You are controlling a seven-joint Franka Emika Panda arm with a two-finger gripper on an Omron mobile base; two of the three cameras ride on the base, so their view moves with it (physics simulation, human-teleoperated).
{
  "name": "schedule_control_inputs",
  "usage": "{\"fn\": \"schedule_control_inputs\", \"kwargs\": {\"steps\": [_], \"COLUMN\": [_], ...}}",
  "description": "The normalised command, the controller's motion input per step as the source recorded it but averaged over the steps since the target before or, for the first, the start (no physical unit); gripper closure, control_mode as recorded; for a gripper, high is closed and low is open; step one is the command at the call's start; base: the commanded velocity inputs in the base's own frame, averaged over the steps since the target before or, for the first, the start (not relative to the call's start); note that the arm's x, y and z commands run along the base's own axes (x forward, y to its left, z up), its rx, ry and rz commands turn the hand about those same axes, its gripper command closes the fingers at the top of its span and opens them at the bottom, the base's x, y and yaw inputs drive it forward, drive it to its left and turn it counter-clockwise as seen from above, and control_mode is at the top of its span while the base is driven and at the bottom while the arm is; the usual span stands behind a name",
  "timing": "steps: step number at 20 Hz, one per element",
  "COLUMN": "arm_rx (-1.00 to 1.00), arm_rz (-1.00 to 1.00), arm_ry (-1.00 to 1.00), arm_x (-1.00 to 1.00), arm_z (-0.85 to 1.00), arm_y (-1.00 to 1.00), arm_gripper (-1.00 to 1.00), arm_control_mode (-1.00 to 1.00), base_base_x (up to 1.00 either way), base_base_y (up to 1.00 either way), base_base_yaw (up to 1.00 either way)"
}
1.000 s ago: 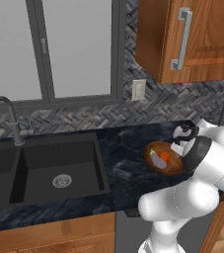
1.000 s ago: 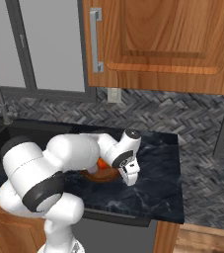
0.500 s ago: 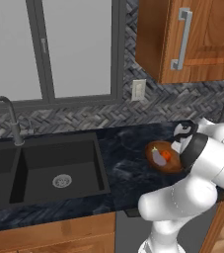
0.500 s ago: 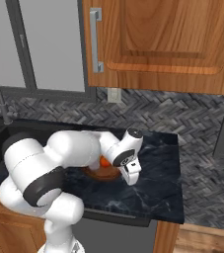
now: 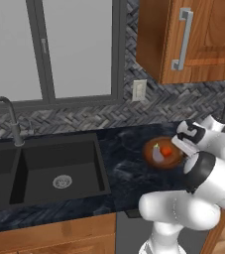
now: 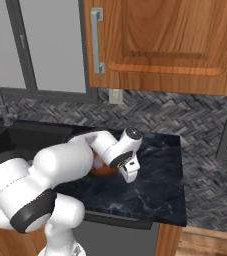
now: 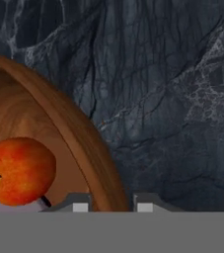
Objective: Dump the apple and eggplant from the bowl so the bowl can be washed. Place the bowl in the sink after clearing the leftovers.
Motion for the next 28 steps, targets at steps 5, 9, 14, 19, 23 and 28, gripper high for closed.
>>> {"fn": "schedule_control_inputs", "kwargs": {"steps": [5, 9, 14, 19, 23, 28], "arm_rx": [-0.03, -0.06, -0.09, -0.09, -0.10, -0.02], "arm_rz": [0.00, 0.00, 0.00, 0.00, 0.00, 0.04], "arm_ry": [-0.25, -0.19, -0.03, 0.00, 0.10, 0.20], "arm_x": [-0.01, 0.06, 0.34, 0.51, 0.60, 0.50], "arm_z": [0.44, 0.46, 0.45, 0.29, 0.26, 0.29], "arm_y": [0.61, 0.97, 1.00, 1.00, 1.00, 1.00], "arm_gripper": [1.00, 1.00, 1.00, 1.00, 1.00, 1.00], "arm_control_mode": [-1.00, -1.00, -1.00, -1.00, -1.00, -1.00], "base_base_x": [0.00, 0.00, 0.00, 0.00, 0.00, 0.00], "base_base_y": [0.00, 0.00, 0.00, 0.00, 0.00, 0.00], "base_base_yaw": [0.00, 0.00, 0.00, 0.00, 0.00, 0.00]}}
